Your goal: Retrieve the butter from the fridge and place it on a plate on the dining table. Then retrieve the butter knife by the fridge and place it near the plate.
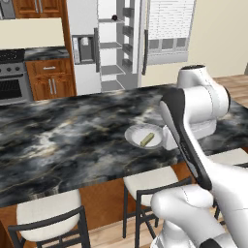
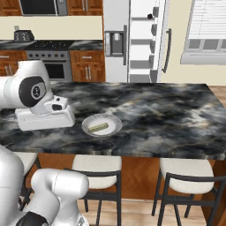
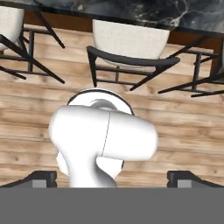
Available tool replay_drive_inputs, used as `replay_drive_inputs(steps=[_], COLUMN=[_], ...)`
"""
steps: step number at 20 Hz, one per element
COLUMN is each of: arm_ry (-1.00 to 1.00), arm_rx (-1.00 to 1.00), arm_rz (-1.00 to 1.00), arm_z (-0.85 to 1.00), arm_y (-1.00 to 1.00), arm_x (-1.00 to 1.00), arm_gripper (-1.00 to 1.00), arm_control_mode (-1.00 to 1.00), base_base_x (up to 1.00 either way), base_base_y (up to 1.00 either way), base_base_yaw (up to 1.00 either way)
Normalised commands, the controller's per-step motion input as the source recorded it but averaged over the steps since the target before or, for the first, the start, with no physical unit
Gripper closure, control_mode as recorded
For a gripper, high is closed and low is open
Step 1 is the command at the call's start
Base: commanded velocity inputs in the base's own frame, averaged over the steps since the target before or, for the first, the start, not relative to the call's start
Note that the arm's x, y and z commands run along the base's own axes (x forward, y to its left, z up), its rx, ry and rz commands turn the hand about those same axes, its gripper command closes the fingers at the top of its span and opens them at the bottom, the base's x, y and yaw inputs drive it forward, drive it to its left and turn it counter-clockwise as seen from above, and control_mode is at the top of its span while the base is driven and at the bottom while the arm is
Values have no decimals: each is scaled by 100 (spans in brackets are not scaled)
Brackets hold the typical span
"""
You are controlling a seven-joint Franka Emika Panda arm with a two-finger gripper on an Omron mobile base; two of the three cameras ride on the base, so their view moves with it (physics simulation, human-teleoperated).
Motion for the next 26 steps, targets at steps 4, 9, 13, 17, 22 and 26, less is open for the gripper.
replay_drive_inputs(steps=[4, 9, 13, 17, 22, 26], arm_ry=[-16, 6, 14, 0, -3, 0], arm_rx=[3, 0, 2, 11, 1, 0], arm_rz=[-4, -1, -5, -9, -20, -11], arm_z=[-17, 0, 0, 0, 0, 0], arm_y=[-31, -13, 0, 0, 0, 0], arm_x=[-6, 4, -5, -3, 0, 0], arm_gripper=[-100, -100, -100, -100, -100, -100], arm_control_mode=[-100, -100, -100, -100, -100, -100], base_base_x=[0, 0, 0, 0, 0, 0], base_base_y=[0, 0, 0, 0, 0, 0], base_base_yaw=[0, 0, 0, 0, 0, 0])
